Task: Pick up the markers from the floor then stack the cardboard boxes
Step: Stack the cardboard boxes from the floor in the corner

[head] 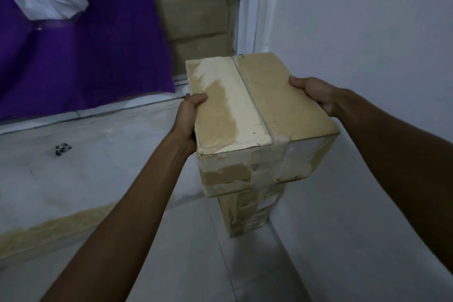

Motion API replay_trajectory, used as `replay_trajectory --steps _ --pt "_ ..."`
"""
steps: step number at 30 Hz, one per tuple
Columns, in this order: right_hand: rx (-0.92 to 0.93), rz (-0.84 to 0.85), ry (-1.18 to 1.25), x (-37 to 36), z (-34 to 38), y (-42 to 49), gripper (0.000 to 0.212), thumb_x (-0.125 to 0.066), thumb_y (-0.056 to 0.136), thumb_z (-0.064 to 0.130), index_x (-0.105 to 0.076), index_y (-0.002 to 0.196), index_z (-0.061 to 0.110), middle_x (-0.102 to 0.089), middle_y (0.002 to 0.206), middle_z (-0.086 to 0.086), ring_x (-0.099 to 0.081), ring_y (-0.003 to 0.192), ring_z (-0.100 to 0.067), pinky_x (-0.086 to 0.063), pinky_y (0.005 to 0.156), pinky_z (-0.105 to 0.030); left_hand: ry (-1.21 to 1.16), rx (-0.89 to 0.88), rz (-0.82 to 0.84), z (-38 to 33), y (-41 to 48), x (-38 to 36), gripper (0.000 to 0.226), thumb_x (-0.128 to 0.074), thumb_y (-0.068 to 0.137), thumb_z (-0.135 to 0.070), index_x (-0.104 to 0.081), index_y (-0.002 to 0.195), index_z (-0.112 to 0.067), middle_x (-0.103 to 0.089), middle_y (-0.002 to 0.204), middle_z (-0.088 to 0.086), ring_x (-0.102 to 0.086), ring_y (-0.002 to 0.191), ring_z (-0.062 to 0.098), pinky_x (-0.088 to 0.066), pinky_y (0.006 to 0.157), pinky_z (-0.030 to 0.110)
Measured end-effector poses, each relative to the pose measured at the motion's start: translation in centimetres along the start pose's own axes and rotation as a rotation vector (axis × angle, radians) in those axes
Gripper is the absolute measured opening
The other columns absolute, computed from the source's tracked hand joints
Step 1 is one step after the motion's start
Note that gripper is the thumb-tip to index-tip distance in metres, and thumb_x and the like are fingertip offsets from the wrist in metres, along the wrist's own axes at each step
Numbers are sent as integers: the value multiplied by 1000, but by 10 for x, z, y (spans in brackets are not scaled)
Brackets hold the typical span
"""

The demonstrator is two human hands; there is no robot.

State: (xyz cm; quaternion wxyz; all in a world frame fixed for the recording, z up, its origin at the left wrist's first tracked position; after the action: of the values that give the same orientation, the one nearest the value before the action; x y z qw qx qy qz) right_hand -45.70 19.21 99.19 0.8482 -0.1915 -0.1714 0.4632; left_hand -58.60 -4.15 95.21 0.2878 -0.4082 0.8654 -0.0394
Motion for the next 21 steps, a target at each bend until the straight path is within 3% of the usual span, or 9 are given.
replay_trajectory --steps 3,6,11,16,21 --pt "36 -57 -24 11 8 16 40 -43 98 42 -58 113 9 -67 89 -5 -68 68 -16 -55 57 -26 -19 -24 -12 2 15 -7 58 -56 84 -29 -45 139 -13 -58 133 18 -65 97 33 -58 66 38" --pt "97 -117 -133 19 17 32 51 -46 96 44 -54 126 3 -65 95 -7 -63 78 -19 -52 70 -31 -24 -43 -45 2 30 -13 58 -57 83 -30 -45 138 -14 -59 132 18 -64 102 34 -58 67 38" --pt "154 -182 -333 33 29 59 59 -46 95 50 -53 131 4 -61 121 -12 -63 95 -25 -51 82 -33 -15 -34 -61 6 61 -21 52 -54 88 -31 -43 138 -18 -60 131 16 -64 108 35 -58 71 41" --pt "221 -219 -400 43 35 82 59 -46 95 50 -49 137 9 -54 136 -11 -58 116 -27 -46 102 -39 -5 -53 -50 9 90 -27 44 -49 94 -27 -42 137 -22 -59 131 16 -62 112 36 -54 89 51" --pt "253 -237 -458 48 42 99 58 -43 96 49 -49 137 9 -51 139 -11 -54 121 -27 -41 107 -39 8 -60 -52 5 108 -30 44 -48 94 -29 -42 138 -21 -60 131 15 -63 109 35 -57 79 43"
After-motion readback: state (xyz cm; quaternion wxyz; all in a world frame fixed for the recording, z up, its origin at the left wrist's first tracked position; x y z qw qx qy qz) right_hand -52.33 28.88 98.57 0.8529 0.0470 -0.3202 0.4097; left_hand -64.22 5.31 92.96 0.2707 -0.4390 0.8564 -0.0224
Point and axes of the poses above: each hand's wrist, its own y-axis towards the middle knuckle, its own x-axis out of the back of the hand, z = x × y, the point moved 1 cm from there along y, towards the middle knuckle
